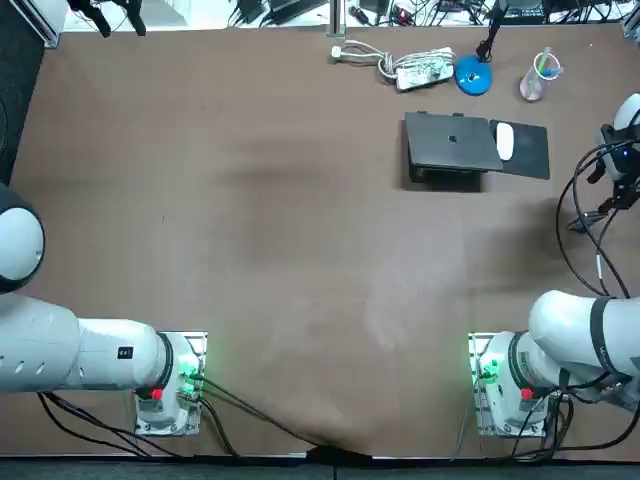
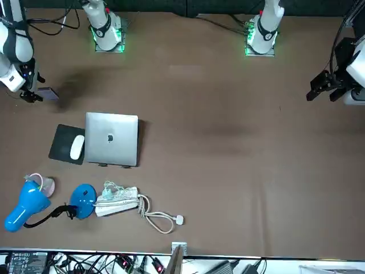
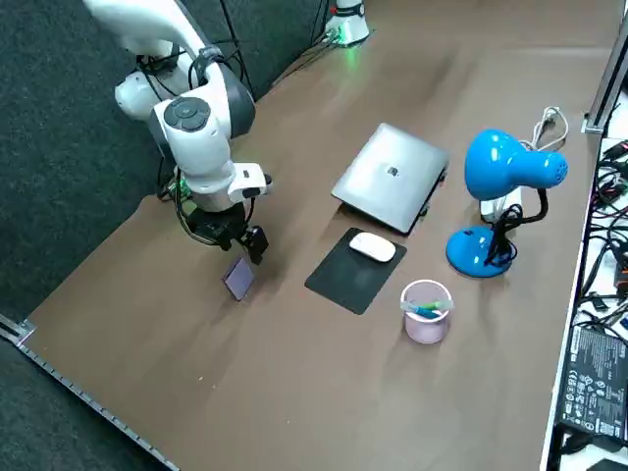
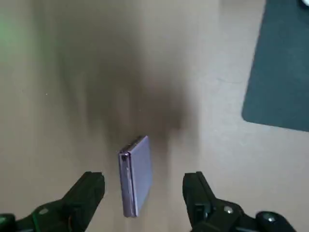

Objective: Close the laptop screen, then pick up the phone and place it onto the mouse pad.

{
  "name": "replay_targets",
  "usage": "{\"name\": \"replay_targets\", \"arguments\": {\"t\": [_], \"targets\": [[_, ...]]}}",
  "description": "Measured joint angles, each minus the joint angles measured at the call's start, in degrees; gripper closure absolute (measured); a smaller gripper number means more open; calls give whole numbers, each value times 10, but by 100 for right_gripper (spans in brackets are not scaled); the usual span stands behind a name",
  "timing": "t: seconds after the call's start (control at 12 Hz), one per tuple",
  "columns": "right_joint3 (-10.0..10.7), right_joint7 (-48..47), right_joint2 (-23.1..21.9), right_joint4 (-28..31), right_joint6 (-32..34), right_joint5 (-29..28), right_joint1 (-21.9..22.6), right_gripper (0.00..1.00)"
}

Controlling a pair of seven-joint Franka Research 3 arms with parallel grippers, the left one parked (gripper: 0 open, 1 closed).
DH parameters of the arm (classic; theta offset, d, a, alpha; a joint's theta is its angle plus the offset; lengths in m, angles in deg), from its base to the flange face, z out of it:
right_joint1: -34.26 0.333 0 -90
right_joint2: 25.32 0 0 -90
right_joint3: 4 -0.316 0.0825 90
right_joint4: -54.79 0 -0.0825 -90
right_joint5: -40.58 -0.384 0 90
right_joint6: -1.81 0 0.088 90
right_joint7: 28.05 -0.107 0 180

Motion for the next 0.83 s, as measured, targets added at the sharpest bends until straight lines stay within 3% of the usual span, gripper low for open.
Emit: {"name": "replay_targets", "arguments": {"t": [0.58,0.83], "targets": [[0,50,0,49,-74,0,-64,0],[0,52,3,61,-105,1,-70,1]]}}
